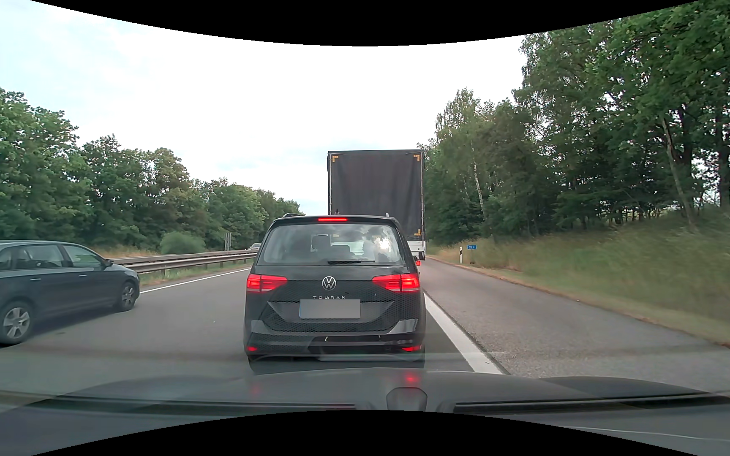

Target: Follow the waypoints while adhering to traffic rules and regulations

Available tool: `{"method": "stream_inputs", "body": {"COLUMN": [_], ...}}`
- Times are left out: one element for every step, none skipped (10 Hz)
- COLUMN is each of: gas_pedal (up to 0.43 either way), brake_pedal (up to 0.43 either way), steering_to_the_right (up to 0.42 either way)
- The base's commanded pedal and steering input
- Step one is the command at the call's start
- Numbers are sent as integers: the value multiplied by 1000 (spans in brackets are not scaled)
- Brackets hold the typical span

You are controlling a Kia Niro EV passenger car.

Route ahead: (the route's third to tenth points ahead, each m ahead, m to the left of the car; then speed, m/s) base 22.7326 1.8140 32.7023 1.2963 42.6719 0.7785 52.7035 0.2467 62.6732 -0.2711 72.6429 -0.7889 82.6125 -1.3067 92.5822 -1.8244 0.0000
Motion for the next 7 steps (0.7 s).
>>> {"method": "stream_inputs", "body": {"gas_pedal": [0,0,0,0,0,0,0], "brake_pedal": [244,244,238,244,244,244,244], "steering_to_the_right": [0,0,0,0,0,0,0]}}
